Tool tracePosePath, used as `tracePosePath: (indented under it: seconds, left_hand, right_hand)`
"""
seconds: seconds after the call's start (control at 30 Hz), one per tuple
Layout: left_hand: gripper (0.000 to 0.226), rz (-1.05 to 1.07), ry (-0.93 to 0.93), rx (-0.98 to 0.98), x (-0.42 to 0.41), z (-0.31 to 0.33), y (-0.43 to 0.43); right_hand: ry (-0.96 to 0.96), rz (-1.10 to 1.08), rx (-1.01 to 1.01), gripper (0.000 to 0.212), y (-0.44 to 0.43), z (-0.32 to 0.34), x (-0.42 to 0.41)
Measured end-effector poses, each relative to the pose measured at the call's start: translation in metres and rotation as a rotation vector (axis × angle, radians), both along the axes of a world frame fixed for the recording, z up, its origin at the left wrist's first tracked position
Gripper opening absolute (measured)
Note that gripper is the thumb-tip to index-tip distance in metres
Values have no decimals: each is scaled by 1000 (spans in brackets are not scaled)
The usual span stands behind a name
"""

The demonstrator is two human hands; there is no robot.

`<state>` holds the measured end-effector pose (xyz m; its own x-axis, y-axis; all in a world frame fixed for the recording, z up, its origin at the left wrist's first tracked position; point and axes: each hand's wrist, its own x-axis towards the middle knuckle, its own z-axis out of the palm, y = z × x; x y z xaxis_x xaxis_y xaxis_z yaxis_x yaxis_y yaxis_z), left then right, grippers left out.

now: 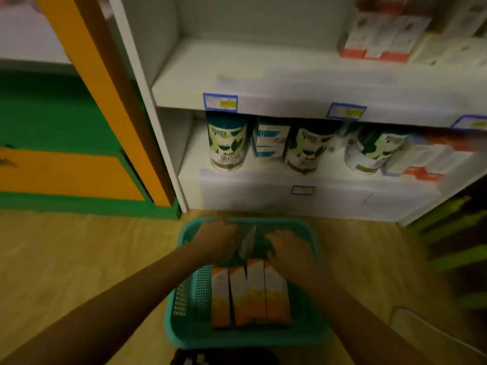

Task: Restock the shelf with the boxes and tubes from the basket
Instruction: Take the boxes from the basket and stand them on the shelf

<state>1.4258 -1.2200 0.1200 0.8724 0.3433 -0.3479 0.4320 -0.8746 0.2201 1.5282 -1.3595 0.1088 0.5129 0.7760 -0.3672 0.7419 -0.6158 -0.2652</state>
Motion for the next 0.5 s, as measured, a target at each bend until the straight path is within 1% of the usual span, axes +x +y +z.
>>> tracePosePath:
  seconds: [0.07,0.13,0.2,0.27,0.37,0.43,0.5]
  left_hand:
    - [32,27,47,-44,-2,-29,2]
    - [39,27,77,-64,-5,-52,4]
    - [40,51,127,-51,-8,-73,4]
    - [32,74,195,-17,-10,-91,2]
    - [36,84,248,0,-15,-115,-3]
    - [34,95,243,-12,-22,-131,-6]
    - [42,130,274,-49,-27,-144,-9]
  right_hand:
    - [-4,29,-64,30,1,-32,-2]
    - [10,59,-140,32,4,-60,-3]
    - [34,101,-211,43,7,-82,-1]
    - [63,134,-262,56,10,-102,0]
    - [87,145,-317,75,14,-123,2]
    - [78,163,-323,82,14,-131,3]
    - [56,180,-315,86,14,-134,4]
